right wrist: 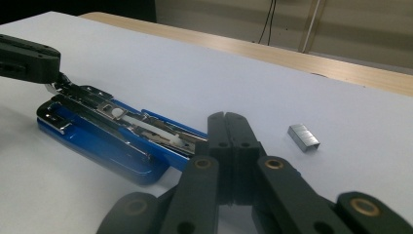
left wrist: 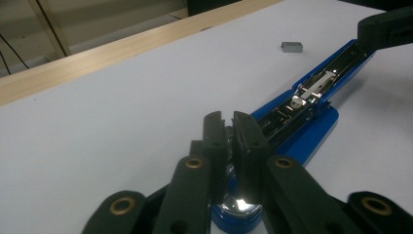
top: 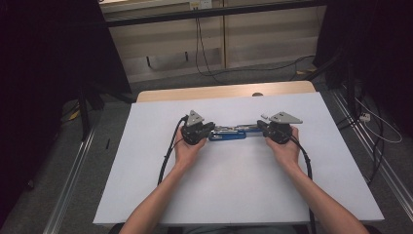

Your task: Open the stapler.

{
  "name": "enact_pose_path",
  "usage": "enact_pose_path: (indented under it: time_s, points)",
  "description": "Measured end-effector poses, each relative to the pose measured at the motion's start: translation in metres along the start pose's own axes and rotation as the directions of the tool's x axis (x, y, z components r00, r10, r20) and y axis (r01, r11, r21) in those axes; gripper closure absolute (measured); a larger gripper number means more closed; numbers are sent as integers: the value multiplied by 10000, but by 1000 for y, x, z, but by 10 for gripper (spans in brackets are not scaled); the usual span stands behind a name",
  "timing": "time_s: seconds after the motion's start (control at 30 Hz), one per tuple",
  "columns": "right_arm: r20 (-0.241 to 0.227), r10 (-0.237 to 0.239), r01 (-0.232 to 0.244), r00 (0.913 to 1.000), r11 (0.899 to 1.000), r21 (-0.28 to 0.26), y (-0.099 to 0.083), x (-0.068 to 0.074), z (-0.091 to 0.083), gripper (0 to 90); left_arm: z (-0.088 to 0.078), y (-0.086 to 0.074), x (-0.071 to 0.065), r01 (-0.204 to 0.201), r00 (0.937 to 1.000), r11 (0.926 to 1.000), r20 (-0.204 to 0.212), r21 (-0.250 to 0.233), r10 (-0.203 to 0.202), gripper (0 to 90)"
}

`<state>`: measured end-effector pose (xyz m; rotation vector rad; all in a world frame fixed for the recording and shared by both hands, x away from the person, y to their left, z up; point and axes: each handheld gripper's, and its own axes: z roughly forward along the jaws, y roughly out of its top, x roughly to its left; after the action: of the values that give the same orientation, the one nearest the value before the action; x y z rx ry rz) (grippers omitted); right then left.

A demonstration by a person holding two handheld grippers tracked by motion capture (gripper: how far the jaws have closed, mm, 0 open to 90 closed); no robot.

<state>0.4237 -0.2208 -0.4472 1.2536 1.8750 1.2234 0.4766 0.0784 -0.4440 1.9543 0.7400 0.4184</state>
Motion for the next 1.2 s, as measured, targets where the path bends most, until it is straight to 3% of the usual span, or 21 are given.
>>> enact_pose_path:
  time_s: [0.3, 0.53, 0.8, 0.97, 1.2]
  points:
    - [-218, 71, -80, 9997, 9992, -389, 3, -1, -2, 840, -9, 4, 8, 250, 9996, 9994, -117, -260, -253, 751]
    - [-218, 196, -207, 9996, 9983, -539, 4, 0, -4, 711, -14, 4, 9, 306, 9992, 9991, -253, -305, -314, 563]
    - [111, 269, -267, 9996, 9994, -202, 3, 1, -1, 385, -20, 6, 12, 713, 9962, 9967, -476, -376, -731, 313]
    - [248, 347, -337, 9991, 9987, -387, 4, 0, -1, 196, -21, 6, 13, 670, 9957, 9975, -624, -205, -682, 144]
    - [112, 239, -233, 9997, 9986, -474, 5, 2, 0, 104, -23, 5, 15, 850, 9952, 9961, -463, -215, -860, 63]
